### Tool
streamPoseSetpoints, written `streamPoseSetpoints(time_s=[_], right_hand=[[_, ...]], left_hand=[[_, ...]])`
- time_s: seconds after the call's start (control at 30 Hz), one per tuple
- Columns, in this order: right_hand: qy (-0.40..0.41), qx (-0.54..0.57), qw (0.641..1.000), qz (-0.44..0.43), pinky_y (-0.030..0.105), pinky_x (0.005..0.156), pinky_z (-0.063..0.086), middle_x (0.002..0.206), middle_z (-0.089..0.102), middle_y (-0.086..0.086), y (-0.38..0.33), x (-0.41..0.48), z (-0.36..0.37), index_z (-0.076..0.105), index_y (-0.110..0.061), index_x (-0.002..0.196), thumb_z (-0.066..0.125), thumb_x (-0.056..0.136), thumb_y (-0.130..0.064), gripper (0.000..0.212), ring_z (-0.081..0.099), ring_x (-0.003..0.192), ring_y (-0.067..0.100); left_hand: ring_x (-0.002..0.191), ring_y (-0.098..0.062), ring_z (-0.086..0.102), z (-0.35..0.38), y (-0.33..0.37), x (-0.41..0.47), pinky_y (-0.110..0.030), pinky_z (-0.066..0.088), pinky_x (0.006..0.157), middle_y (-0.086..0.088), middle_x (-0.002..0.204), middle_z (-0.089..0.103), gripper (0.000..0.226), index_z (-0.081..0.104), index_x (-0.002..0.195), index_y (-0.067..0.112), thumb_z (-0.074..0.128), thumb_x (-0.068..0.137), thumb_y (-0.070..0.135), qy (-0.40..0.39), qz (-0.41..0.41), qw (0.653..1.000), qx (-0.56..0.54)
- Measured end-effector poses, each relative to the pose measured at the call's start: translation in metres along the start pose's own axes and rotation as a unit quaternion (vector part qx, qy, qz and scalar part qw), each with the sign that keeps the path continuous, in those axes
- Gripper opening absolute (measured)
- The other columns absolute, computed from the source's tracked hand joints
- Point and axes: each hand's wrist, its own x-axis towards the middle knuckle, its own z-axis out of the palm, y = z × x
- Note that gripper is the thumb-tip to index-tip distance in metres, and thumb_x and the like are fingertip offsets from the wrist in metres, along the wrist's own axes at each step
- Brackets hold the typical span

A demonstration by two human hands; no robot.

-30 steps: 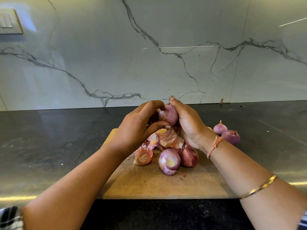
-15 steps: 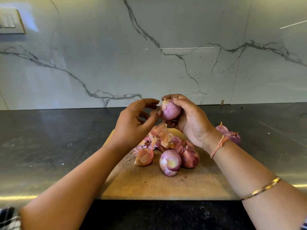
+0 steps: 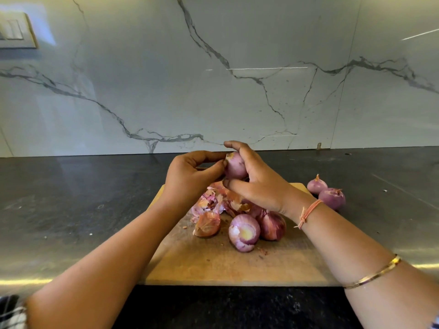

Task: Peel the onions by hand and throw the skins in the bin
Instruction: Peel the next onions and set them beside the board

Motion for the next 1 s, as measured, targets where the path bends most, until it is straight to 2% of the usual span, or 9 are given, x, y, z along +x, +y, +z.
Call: streamPoseSetpoints(time_s=[0.13,0.27,0.33,0.47,0.63,0.77,0.83,0.93,1.0], right_hand=[[0.014,-0.05,0.998,-0.026,0.02,0.1,0.037,0.133,0.036,0.004,-0.001,-0.001,0.0,0.03,-0.025,0.142,0.06,0.088,-0.004,0.065,0.046,0.12,0.015],[0.028,-0.072,0.996,-0.046,0.021,0.1,0.039,0.131,0.037,0.006,-0.001,0.0,0.0,0.034,-0.021,0.14,0.06,0.087,-0.001,0.062,0.045,0.119,0.016],[0.025,-0.082,0.995,-0.055,0.019,0.097,0.038,0.13,0.037,0.006,-0.001,0.0,0.001,0.034,-0.02,0.14,0.059,0.087,-0.001,0.061,0.045,0.118,0.016],[0.033,-0.07,0.995,-0.058,0.012,0.091,0.037,0.128,0.038,0.006,-0.002,0.0,0.003,0.035,-0.018,0.14,0.059,0.086,0.0,0.061,0.046,0.116,0.015],[0.042,-0.072,0.995,-0.055,0.019,0.091,0.041,0.126,0.038,0.006,-0.002,0.0,0.002,0.036,-0.017,0.139,0.06,0.085,0.001,0.062,0.047,0.115,0.017],[0.045,-0.089,0.992,-0.071,0.021,0.09,0.043,0.122,0.037,0.005,-0.004,-0.001,0.007,0.038,-0.015,0.137,0.062,0.088,-0.006,0.056,0.049,0.11,0.017],[0.044,-0.101,0.991,-0.074,0.025,0.089,0.044,0.122,0.039,0.006,-0.003,0.0,0.01,0.039,-0.015,0.134,0.061,0.089,-0.008,0.051,0.05,0.109,0.019],[0.037,-0.119,0.989,-0.077,0.031,0.087,0.047,0.119,0.042,0.008,-0.002,0.001,0.011,0.04,-0.015,0.131,0.06,0.09,-0.01,0.045,0.051,0.104,0.02],[0.033,-0.13,0.988,-0.08,0.03,0.087,0.046,0.119,0.044,0.009,-0.002,0.001,0.011,0.04,-0.014,0.13,0.059,0.09,-0.011,0.045,0.049,0.104,0.019]], left_hand=[[0.072,-0.014,0.072,0.0,0.002,0.0,-0.026,0.058,0.071,0.005,0.078,0.074,0.019,0.072,0.084,0.021,0.068,0.083,0.003,0.002,0.002,1.0,-0.003],[0.072,-0.016,0.072,0.001,0.003,0.0,-0.032,0.059,0.074,0.0,0.081,0.074,0.014,0.074,0.087,0.015,0.069,0.082,0.003,0.021,0.01,1.0,0.018],[0.071,-0.017,0.072,0.002,0.003,0.0,-0.034,0.06,0.073,0.002,0.078,0.074,0.016,0.073,0.082,0.019,0.069,0.082,0.003,0.037,0.01,0.999,0.029],[0.069,-0.013,0.071,0.003,0.003,-0.001,-0.03,0.059,0.068,0.005,0.073,0.073,0.019,0.071,0.078,0.021,0.067,0.083,0.003,0.049,0.009,0.998,0.039],[0.073,-0.014,0.072,0.006,0.005,-0.004,-0.036,0.059,0.075,0.0,0.075,0.074,0.009,0.073,0.084,0.016,0.067,0.084,0.01,0.036,0.0,0.999,0.03],[0.067,-0.014,0.071,0.006,0.007,-0.005,-0.037,0.059,0.069,0.003,0.07,0.073,0.012,0.07,0.078,0.02,0.067,0.083,0.01,0.055,0.007,0.996,0.066],[0.061,-0.014,0.068,0.007,0.006,-0.005,-0.034,0.056,0.061,0.008,0.065,0.071,0.015,0.068,0.073,0.024,0.066,0.082,0.011,0.068,0.014,0.993,0.098],[0.054,-0.003,0.063,0.007,0.006,-0.006,-0.024,0.053,0.055,0.012,0.058,0.067,0.016,0.066,0.071,0.025,0.067,0.081,0.013,0.076,0.038,0.986,0.143],[0.055,0.0,0.062,0.007,0.006,-0.006,-0.018,0.051,0.053,0.013,0.06,0.065,0.011,0.068,0.073,0.021,0.067,0.081,0.013,0.079,0.059,0.981,0.167]])
